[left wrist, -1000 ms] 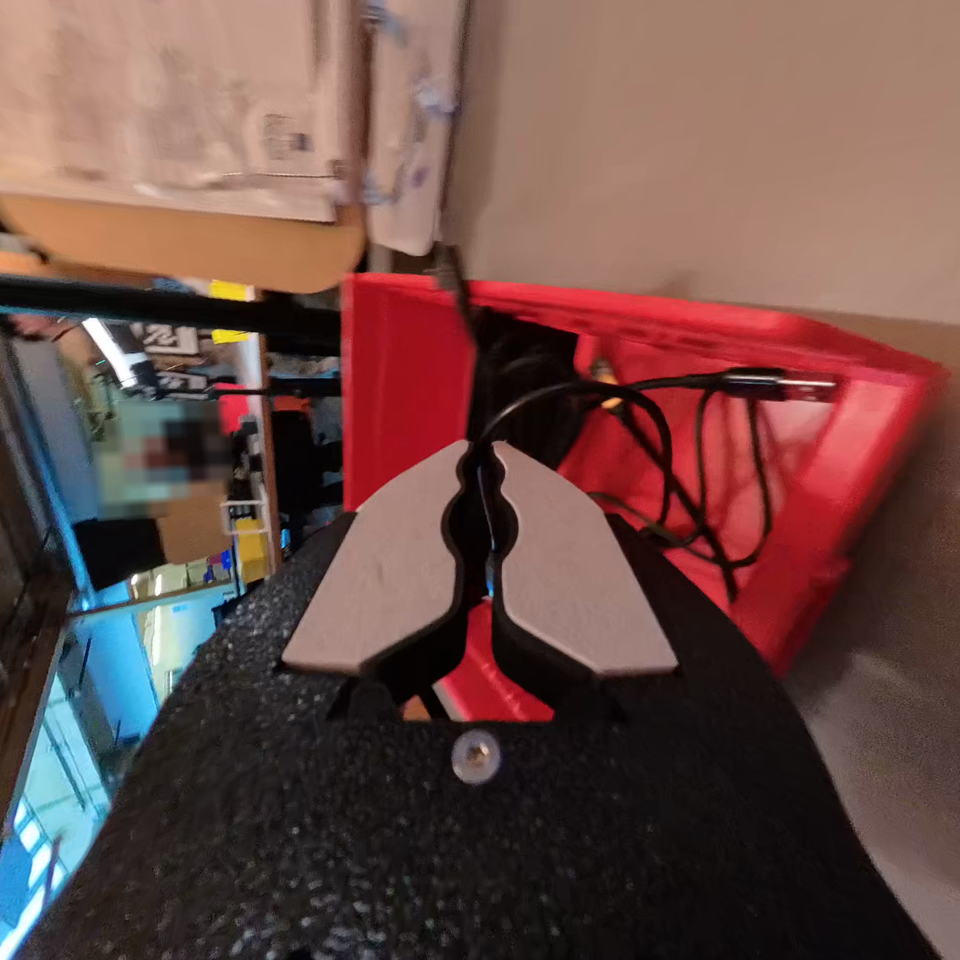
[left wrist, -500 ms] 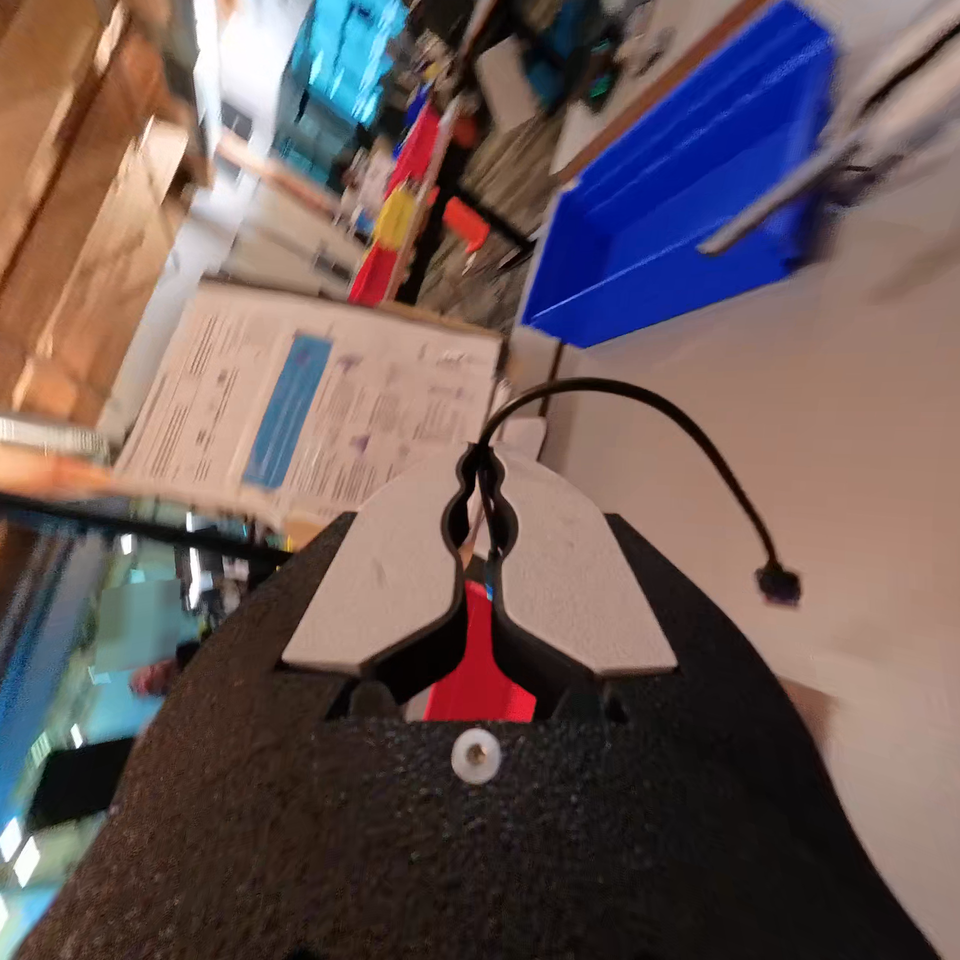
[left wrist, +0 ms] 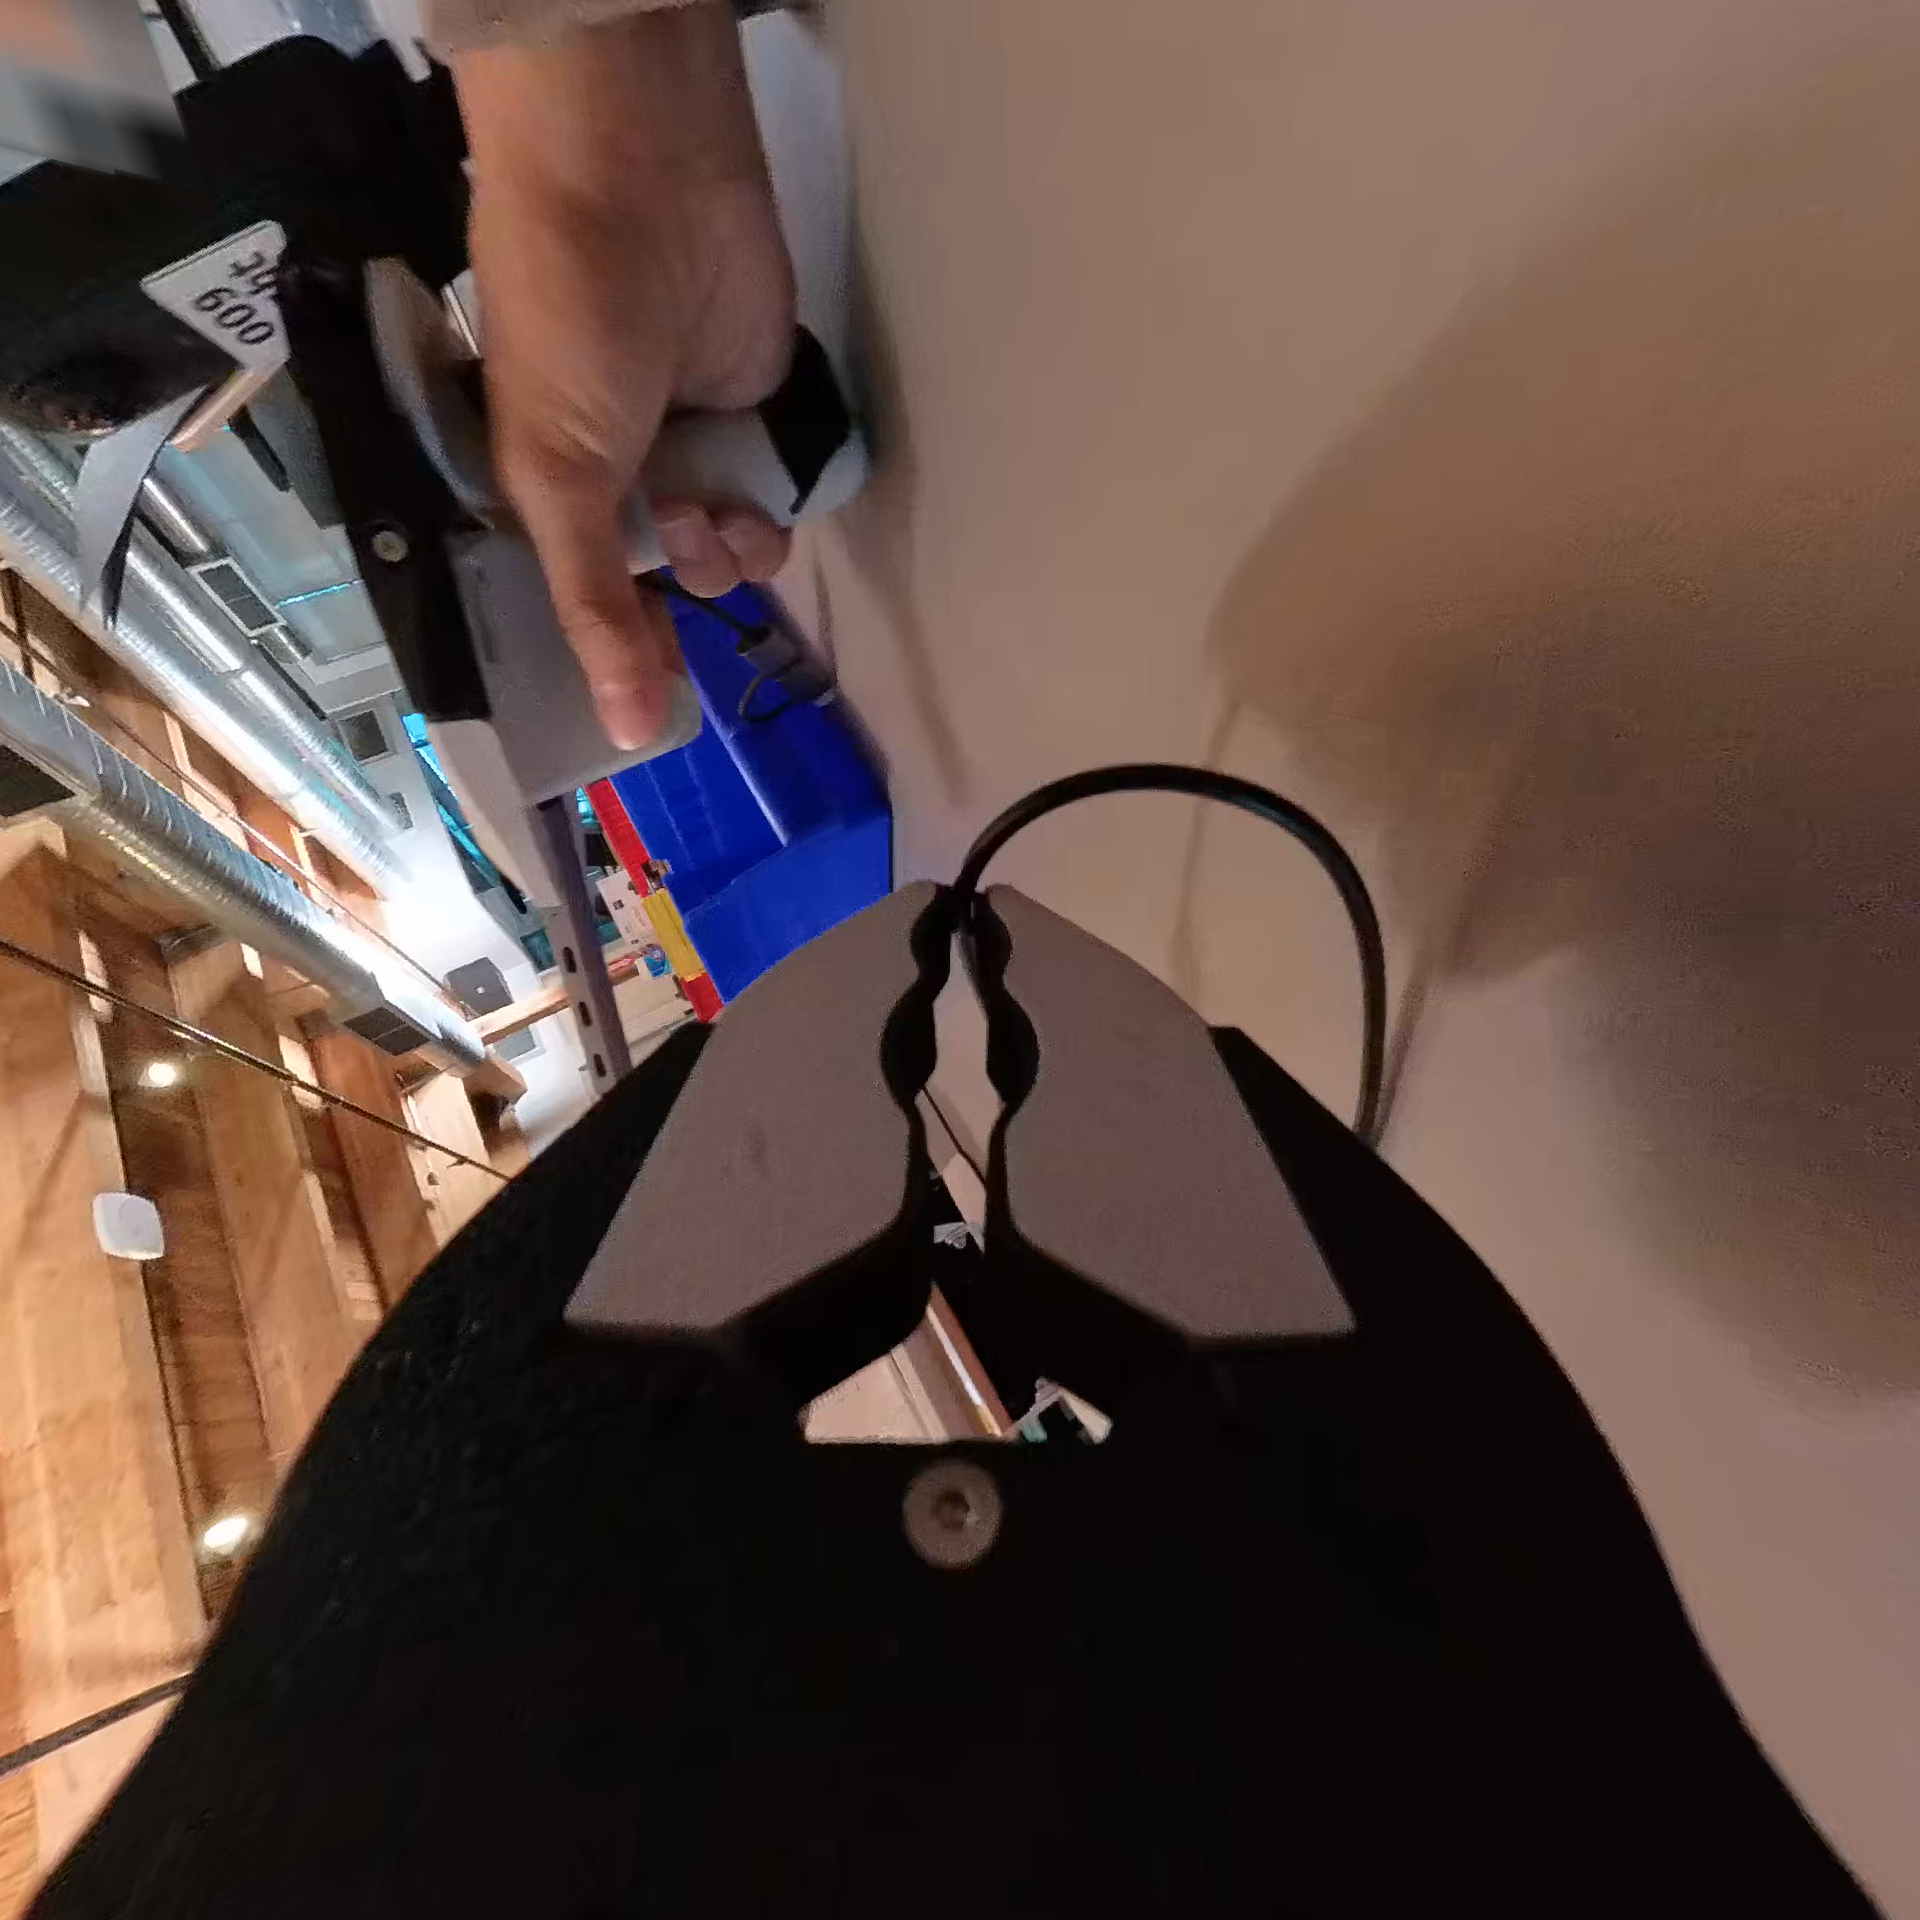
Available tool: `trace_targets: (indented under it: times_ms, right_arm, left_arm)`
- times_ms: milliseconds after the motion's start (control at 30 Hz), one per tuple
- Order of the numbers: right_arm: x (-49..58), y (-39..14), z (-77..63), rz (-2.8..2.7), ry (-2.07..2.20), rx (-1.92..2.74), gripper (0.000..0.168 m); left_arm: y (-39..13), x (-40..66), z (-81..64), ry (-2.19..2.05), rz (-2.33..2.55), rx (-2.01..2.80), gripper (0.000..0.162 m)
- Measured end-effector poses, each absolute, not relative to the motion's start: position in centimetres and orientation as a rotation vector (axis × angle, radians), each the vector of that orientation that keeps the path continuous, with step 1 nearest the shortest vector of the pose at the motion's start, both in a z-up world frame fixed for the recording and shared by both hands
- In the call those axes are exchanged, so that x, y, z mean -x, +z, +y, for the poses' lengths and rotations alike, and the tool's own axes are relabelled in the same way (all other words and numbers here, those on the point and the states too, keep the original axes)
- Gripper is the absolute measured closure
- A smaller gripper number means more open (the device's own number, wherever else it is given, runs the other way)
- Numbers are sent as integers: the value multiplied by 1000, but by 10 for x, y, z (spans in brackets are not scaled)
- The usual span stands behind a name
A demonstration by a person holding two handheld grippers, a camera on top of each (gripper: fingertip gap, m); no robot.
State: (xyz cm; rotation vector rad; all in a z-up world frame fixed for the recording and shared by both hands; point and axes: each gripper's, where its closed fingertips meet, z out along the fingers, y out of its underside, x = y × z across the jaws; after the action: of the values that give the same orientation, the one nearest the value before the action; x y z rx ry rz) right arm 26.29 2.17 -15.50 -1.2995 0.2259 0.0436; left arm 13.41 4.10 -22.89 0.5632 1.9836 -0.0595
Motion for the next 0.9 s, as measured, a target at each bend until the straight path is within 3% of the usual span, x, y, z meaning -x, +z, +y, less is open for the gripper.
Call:
trace_targets:
  times_ms: [133,333,433,600,900]
  right_arm:
    - [-262,-155,22,221,49,1297,143]
    - [-263,-154,20,222,58,1286,144]
    - [-263,-154,20,224,62,1284,144]
    - [-262,-154,21,219,55,1291,144]
    - [-262,-152,19,218,61,1272,143]
  left_arm:
    - [-243,-135,50,-49,1994,-544,157]
    - [-243,-140,87,-135,2167,-128,123]
    - [-232,-143,116,-248,2263,455,125]
    - [-235,-153,97,-611,2019,1522,120]
    - [-282,-181,90,-653,1770,1855,128]
